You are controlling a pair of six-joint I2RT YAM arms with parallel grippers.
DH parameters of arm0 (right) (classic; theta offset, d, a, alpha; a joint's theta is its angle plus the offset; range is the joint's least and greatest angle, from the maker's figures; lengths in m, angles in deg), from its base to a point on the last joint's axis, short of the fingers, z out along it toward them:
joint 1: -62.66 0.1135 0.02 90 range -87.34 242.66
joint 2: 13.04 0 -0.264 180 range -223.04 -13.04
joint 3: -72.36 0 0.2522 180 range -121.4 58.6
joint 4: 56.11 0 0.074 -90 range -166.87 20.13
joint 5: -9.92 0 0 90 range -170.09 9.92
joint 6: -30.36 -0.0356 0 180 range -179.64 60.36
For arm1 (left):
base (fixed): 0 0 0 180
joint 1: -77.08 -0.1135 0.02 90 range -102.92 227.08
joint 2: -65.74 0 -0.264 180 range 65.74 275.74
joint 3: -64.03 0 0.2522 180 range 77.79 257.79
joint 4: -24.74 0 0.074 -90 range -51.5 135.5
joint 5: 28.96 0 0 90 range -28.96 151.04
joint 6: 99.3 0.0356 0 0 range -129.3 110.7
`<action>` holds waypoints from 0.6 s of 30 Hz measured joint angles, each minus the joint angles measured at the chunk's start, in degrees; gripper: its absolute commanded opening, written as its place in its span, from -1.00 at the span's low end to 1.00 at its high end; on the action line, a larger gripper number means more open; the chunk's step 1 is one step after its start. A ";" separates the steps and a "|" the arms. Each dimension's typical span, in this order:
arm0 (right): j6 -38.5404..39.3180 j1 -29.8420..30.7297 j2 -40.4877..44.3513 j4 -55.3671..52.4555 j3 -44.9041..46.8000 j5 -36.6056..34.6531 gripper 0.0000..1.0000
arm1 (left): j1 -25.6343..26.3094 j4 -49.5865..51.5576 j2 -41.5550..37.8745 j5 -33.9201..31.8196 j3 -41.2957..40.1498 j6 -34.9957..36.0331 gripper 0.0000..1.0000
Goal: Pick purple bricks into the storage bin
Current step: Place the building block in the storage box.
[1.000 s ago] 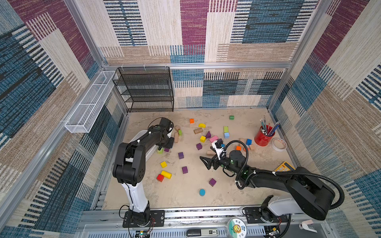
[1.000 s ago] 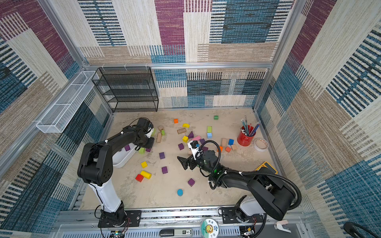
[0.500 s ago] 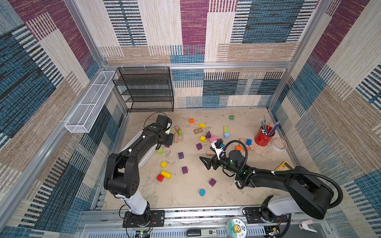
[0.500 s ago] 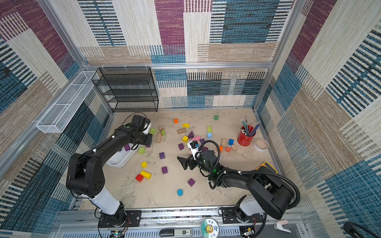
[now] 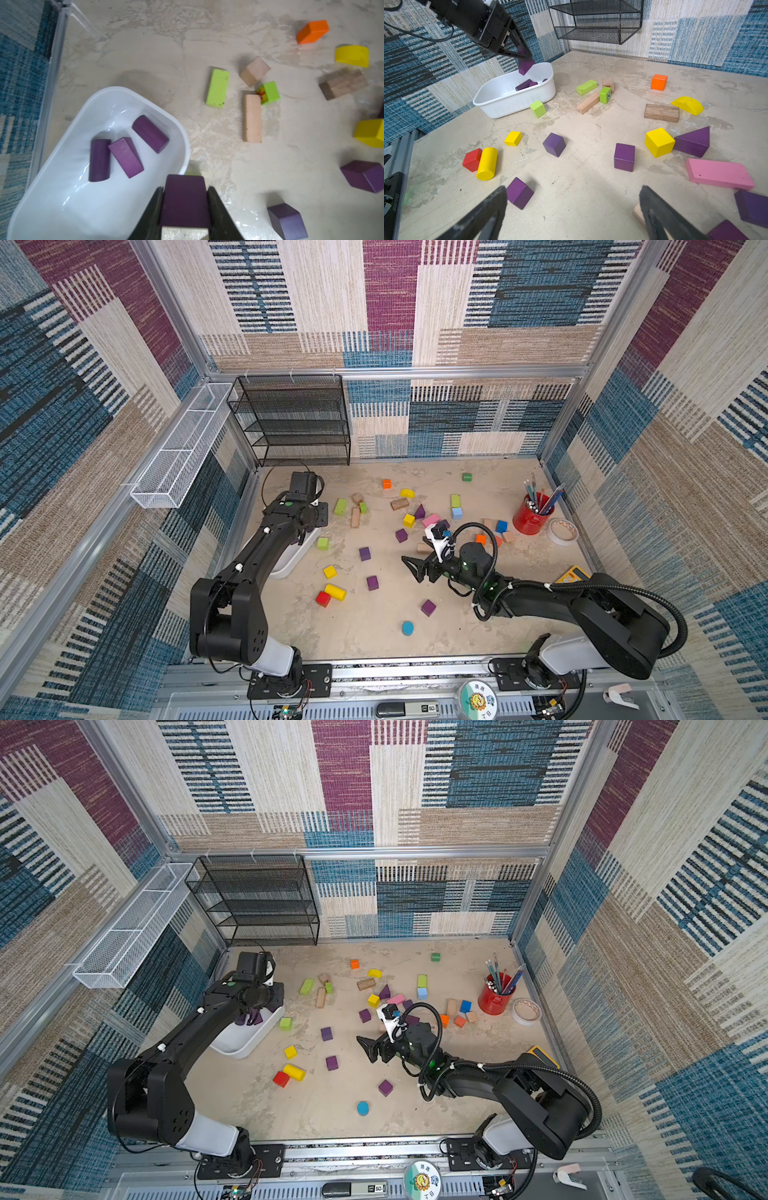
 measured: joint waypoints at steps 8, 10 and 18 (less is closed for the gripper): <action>0.00 0.04 0.50 0.02 0.00 0.02 0.99 | -5.88 -0.68 1.14 -0.15 -0.42 -0.79 -0.45; 0.00 0.04 0.70 0.00 0.02 0.02 0.99 | -7.54 -0.59 2.43 -0.22 -0.31 -1.16 -0.45; 0.00 0.04 1.57 0.00 0.15 0.44 0.99 | -11.13 0.24 7.41 -0.39 1.18 -2.01 -0.45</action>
